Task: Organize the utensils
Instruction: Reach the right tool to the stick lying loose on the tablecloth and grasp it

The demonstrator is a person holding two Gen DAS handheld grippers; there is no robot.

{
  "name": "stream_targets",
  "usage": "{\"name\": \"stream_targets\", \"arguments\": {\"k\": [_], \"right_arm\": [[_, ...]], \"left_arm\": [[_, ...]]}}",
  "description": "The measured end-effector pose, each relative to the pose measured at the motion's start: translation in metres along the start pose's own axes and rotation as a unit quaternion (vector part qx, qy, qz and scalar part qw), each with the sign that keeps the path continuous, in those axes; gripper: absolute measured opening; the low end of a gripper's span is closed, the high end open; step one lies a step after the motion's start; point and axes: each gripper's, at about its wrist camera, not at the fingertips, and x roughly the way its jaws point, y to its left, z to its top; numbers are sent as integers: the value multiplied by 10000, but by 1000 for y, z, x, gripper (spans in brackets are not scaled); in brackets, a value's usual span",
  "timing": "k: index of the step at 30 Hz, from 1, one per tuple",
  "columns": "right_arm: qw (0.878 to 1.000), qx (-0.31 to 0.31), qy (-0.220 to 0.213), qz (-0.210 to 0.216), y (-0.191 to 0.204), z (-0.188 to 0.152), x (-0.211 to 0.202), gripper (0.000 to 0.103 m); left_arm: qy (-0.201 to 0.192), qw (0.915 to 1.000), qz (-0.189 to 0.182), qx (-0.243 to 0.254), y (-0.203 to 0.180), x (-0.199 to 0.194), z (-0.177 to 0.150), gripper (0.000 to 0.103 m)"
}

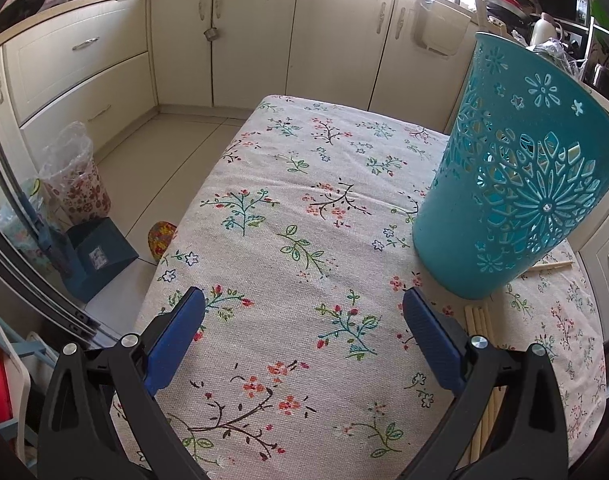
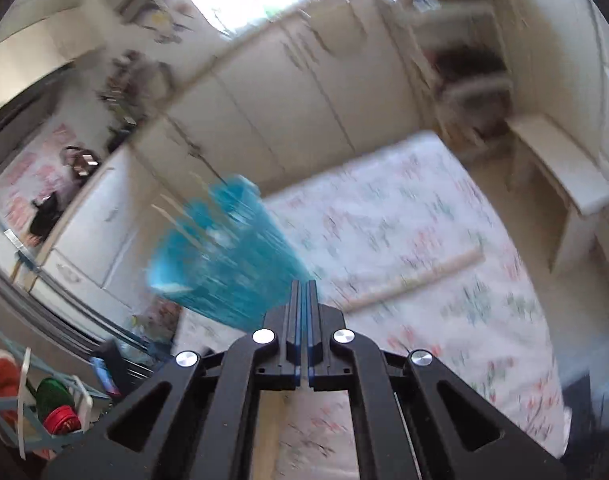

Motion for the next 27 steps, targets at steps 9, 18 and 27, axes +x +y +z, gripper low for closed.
{"name": "stream_targets", "arguments": {"k": [9, 18, 27], "right_arm": [[9882, 188, 224, -1503, -30, 0, 85, 48], [9552, -1675, 739, -2326, 0, -15, 131, 54], [9746, -1182, 776, -1738, -50, -35, 48, 56]], "left_arm": [[62, 10000, 19, 58, -2, 3, 1, 95], [104, 9999, 24, 42, -4, 6, 2, 95], [116, 9999, 38, 21, -2, 7, 2, 95]]}}
